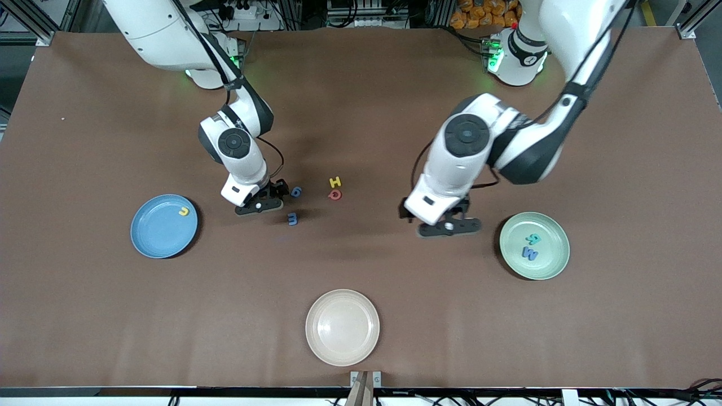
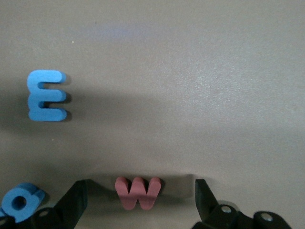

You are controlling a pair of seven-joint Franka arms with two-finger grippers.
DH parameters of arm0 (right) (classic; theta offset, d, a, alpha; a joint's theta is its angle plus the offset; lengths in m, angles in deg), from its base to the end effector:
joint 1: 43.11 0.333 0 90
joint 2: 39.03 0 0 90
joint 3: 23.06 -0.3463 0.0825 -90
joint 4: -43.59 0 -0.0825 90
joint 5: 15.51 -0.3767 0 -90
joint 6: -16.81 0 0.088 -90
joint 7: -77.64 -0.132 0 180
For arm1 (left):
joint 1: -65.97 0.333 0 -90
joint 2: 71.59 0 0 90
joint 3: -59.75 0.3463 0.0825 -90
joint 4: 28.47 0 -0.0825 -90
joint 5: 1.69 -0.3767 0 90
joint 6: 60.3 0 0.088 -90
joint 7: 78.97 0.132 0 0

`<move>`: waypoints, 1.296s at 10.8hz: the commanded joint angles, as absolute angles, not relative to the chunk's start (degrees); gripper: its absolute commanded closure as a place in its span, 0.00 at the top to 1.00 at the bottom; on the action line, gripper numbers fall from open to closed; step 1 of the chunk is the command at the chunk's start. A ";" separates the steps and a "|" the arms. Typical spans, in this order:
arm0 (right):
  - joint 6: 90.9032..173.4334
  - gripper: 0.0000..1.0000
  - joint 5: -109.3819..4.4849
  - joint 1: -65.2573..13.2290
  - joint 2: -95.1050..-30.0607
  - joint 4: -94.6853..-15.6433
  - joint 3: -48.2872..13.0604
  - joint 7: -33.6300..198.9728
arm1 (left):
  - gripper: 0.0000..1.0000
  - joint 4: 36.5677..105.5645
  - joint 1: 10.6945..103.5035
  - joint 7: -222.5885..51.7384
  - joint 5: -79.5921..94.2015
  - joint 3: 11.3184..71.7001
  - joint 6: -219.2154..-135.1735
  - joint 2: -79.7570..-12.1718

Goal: Sort upper and lower case letters into plates
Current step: 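Grasp the red m with the right gripper while the left gripper returns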

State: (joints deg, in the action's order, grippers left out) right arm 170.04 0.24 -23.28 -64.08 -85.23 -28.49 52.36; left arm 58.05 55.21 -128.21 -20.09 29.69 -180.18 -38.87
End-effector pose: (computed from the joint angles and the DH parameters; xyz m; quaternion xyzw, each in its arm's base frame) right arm 0.4924 0.2396 0.1779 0.9921 0.1181 0.0154 0.0383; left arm 0.5944 -0.3989 0.3774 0.9981 0.0404 0.0378 0.0279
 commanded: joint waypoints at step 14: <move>170.36 0.00 1.27 -30.88 -58.46 -86.13 -29.13 57.57 | 1.00 45.09 22.04 -154.28 -21.64 49.03 -187.83 -21.40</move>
State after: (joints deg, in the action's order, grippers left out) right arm 171.03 0.31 -27.85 -61.63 -84.94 -28.53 54.71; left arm 47.25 23.48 -151.39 -20.34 48.39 -188.08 -22.98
